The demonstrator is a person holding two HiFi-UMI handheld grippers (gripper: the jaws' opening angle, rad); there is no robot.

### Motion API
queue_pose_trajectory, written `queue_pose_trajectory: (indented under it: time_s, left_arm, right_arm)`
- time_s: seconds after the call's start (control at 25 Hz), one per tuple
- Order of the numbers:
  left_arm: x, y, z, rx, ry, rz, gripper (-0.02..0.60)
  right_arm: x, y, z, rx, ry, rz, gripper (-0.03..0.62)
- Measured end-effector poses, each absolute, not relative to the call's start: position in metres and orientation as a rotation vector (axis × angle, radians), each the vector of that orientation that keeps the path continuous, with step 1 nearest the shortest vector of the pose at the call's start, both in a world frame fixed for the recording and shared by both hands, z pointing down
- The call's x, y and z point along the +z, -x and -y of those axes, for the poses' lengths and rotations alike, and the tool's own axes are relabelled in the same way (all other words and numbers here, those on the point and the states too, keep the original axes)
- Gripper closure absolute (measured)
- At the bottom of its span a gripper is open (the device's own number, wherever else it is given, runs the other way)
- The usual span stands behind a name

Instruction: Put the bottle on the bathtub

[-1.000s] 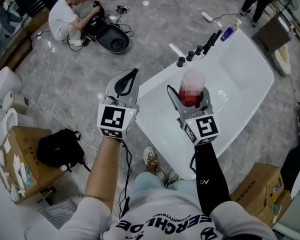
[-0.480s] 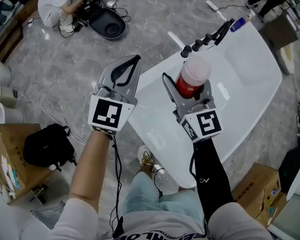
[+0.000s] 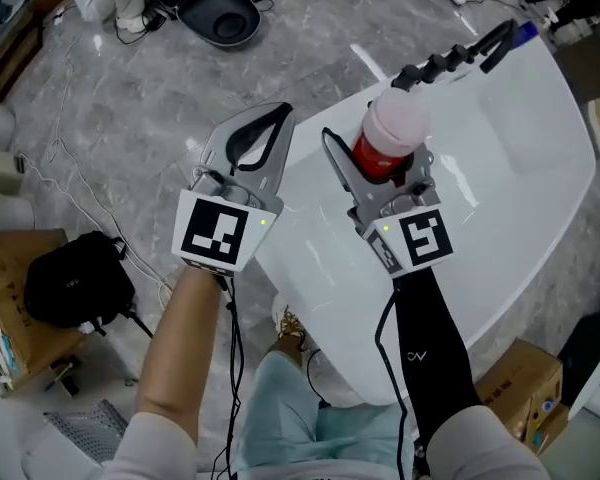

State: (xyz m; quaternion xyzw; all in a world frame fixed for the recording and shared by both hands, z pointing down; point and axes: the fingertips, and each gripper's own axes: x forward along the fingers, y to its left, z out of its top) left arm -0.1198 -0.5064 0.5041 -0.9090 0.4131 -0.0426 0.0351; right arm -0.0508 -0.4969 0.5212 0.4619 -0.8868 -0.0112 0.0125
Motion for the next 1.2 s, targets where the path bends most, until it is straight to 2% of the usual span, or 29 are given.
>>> queue_pose_trajectory:
  time_s: [0.56,1.2]
  left_arm:
    - [0.603,0.154,0.523,-0.127,2.806,-1.429,0.581]
    - [0.633,0.171,0.529,-0.126,2.791,-1.499,0.581]
  right_arm:
    - [0.627,0.088,0.545,0.012,-1.383,2.846,0.290]
    - [0.651,0.118,0.575,-0.103,-1.409,2.890,0.289]
